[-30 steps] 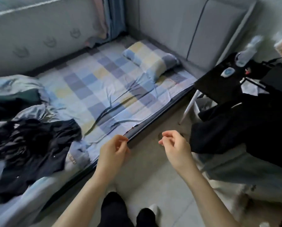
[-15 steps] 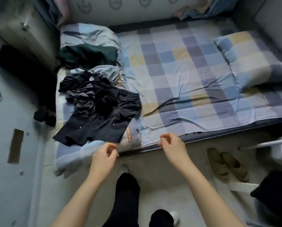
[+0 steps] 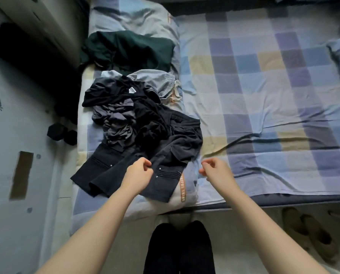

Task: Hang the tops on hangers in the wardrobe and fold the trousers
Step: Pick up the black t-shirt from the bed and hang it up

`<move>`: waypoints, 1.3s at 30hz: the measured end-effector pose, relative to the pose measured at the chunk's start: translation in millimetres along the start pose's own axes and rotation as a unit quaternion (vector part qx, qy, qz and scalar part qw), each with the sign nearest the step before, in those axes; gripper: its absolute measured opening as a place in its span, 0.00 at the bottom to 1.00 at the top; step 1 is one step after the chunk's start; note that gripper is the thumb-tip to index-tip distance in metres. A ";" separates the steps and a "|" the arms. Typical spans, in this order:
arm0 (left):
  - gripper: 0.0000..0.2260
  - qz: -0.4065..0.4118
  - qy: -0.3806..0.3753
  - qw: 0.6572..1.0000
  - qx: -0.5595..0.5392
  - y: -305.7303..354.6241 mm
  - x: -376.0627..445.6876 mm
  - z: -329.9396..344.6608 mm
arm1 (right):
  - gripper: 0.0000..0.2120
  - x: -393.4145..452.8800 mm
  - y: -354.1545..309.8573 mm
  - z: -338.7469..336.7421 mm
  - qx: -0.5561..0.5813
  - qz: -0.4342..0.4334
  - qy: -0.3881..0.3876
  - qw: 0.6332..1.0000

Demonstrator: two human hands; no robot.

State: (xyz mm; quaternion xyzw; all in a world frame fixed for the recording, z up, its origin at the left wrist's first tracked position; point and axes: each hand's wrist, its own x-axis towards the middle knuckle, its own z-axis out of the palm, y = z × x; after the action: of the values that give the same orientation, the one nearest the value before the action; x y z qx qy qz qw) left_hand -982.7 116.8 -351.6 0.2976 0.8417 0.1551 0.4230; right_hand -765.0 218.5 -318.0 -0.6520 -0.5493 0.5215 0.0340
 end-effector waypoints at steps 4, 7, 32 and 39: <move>0.07 -0.007 -0.003 0.999 0.038 6.1 57.4 9.0 | 0.08 67.1 -19.0 20.7 -0.014 -0.009 -0.031 0.999; 0.11 -0.011 0.027 0.997 0.067 0.6 117.3 25.2 | 0.08 136.8 -25.5 50.7 -0.041 -0.031 -0.067 0.996; 0.02 0.110 -0.042 0.940 -0.319 49.3 97.1 30.3 | 0.19 252.6 -47.9 99.0 0.335 0.265 -0.280 0.860; 0.08 0.093 -0.064 0.953 -0.282 69.3 37.1 -2.6 | 0.06 203.0 -89.3 59.5 0.327 0.092 -0.075 0.937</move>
State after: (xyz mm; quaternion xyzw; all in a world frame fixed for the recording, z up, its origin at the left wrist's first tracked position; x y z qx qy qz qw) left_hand -976.4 193.9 -337.5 0.2522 0.7032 0.4054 0.5269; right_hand -898.4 374.9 -420.4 -0.6116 -0.2868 0.7206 0.1562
